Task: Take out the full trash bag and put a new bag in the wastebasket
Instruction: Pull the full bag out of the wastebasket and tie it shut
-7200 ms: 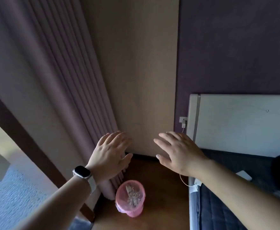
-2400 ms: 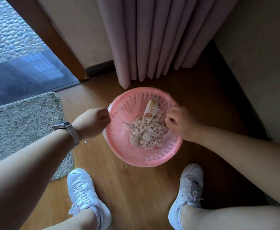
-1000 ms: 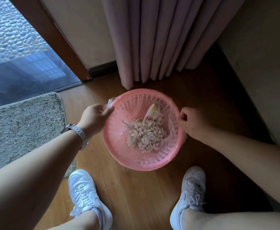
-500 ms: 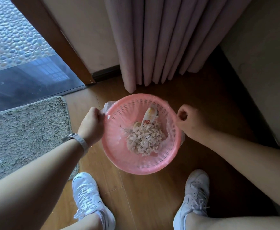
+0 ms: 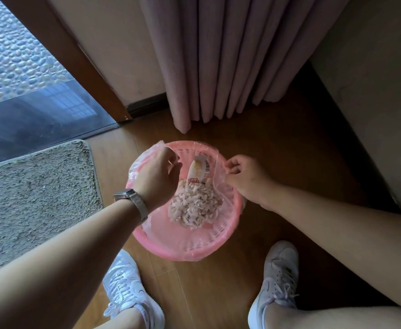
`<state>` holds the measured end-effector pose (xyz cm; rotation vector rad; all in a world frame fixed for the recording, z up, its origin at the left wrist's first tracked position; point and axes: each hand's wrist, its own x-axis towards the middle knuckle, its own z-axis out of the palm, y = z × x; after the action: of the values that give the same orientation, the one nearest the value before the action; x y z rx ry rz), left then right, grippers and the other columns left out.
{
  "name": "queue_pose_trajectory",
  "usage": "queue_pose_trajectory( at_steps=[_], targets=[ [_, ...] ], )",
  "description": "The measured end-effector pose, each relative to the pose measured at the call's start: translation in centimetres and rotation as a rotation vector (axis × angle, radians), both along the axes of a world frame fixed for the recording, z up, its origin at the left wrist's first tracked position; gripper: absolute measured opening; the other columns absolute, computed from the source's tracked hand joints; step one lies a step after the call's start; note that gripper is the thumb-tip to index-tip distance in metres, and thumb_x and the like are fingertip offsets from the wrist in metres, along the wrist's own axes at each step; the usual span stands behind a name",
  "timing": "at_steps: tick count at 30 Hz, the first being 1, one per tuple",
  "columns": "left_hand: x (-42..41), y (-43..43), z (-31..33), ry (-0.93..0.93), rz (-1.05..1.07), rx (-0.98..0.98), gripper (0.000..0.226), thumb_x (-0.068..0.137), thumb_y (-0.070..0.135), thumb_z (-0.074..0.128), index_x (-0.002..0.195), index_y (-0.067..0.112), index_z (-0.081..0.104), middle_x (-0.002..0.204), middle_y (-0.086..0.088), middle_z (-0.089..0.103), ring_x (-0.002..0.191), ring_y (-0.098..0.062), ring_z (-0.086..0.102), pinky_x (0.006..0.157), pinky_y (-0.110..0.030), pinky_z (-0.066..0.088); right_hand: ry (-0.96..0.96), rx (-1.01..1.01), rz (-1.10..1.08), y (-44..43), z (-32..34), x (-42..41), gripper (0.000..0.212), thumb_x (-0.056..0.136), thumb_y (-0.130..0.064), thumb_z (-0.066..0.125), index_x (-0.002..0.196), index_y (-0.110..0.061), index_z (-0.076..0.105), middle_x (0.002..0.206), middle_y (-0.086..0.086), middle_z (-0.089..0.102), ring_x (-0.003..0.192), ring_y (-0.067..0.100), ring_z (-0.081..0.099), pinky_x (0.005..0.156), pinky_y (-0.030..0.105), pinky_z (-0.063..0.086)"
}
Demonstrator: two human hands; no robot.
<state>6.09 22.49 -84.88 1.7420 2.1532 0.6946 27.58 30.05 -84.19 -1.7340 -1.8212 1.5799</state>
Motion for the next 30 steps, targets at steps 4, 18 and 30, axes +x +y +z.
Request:
queue_pose_trajectory(
  at_steps=[4,18,30],
  targets=[
    [-0.8,1.0,0.6,-0.174,0.193,-0.050,0.034,0.082,0.033,0.065,0.107,0.021,0.045,0.072,0.013,0.055,0.062,-0.018,0.055,0.056,-0.029,0.039,-0.031,-0.018,-0.045,0.5,-0.1,0.4,0.015,0.080,-0.016,0.070,0.088,-0.023,0.059,0.082,0.000,0.066,0.072,0.015,0.068,0.054,0.025,0.053],
    [-0.8,-0.5,6.4,-0.237,0.066,-0.012,0.021,0.089,0.015,0.060,0.085,0.034,0.054,0.086,0.020,0.067,0.071,-0.007,0.065,0.057,-0.021,0.045,0.114,-0.022,0.186,0.6,0.8,0.8,0.022,0.098,-0.016,0.050,0.112,-0.023,0.066,0.095,-0.016,0.062,0.085,-0.002,0.058,0.074,0.021,0.048],
    [-0.8,-6.8,10.3,-0.118,0.209,-0.366,0.029,0.082,0.032,0.073,0.108,0.031,0.059,0.090,0.006,0.073,0.081,-0.016,0.068,0.074,-0.029,0.050,-0.134,-0.067,0.302,-1.2,1.0,5.2,0.026,0.079,-0.033,0.072,0.095,-0.025,0.053,0.094,-0.001,0.062,0.085,0.015,0.061,0.075,0.035,0.056]
  ],
)
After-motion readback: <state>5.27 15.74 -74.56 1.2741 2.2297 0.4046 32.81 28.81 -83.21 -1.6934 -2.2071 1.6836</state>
